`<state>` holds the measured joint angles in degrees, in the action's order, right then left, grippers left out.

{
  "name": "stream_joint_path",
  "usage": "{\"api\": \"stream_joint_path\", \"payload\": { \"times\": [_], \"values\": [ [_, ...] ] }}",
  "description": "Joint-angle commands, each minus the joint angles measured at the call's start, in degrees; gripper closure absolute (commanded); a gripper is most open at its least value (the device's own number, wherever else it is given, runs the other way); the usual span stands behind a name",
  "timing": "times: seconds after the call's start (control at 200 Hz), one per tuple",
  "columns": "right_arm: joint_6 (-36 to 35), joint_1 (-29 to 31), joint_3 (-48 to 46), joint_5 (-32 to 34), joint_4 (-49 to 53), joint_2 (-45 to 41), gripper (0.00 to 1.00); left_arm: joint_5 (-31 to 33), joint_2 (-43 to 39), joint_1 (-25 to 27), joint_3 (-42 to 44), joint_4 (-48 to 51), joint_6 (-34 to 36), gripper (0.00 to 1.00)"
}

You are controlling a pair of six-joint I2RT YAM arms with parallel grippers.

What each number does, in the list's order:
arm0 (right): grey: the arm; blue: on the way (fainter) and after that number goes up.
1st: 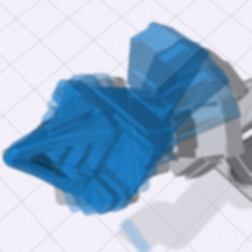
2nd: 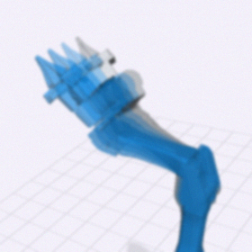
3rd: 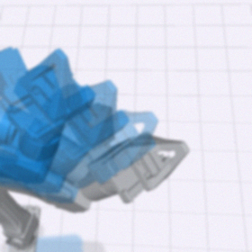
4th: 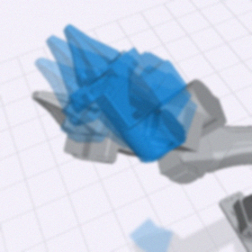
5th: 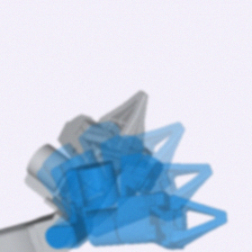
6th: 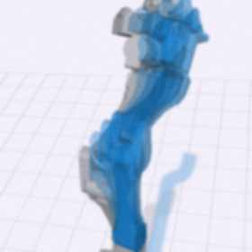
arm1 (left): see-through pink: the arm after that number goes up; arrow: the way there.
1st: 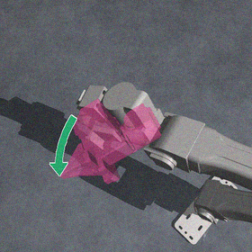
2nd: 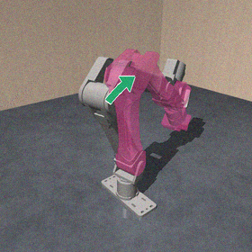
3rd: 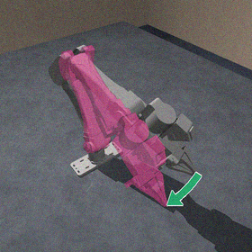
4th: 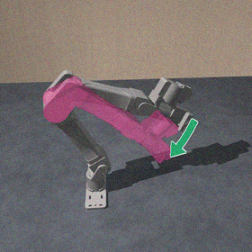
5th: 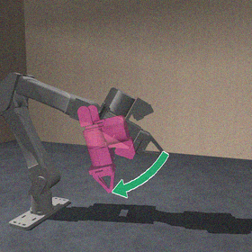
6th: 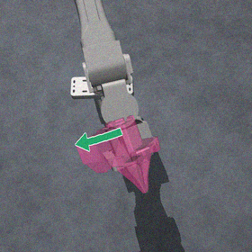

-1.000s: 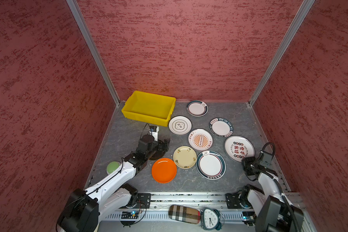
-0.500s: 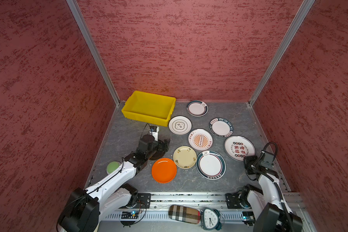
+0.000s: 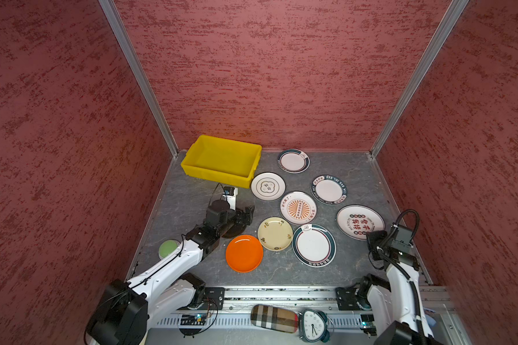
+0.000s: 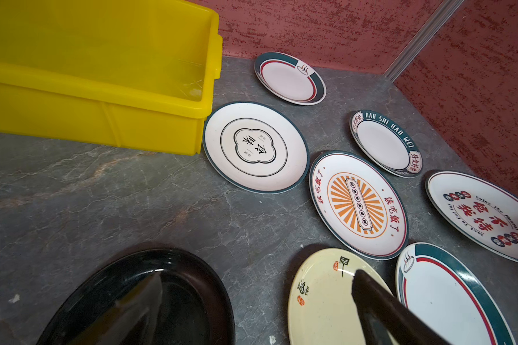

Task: Place the plates into the plastic bin on the countertop
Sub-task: 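Grip the plate's near edge with the right gripper and tilt it upright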

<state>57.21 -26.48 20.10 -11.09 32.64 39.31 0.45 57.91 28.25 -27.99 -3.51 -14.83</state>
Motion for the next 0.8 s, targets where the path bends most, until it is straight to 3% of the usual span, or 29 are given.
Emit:
{"api": "stream_joint_path", "payload": {
  "times": [0.0,0.165,0.431,0.797],
  "values": [
    [-2.1,0.0,4.2,2.9,3.2,-1.5,1.00,-1.8,0.4,-0.2,0.5,-2.3,-0.8,0.01],
    [-4.7,0.0,8.8,2.1,5.9,-1.8,1.00,-2.4,0.5,-0.1,0.3,-3.0,-1.2,0.01],
    [-2.1,1.1,15.1,-7.6,5.4,-3.9,1.00,-5.1,1.3,0.0,-0.6,-5.2,-3.6,0.01],
    [-2.7,11.6,15.9,-11.3,-4.7,-1.7,1.00,-11.7,3.7,0.4,-5.8,-5.7,-10.6,0.01]
  ]
}}
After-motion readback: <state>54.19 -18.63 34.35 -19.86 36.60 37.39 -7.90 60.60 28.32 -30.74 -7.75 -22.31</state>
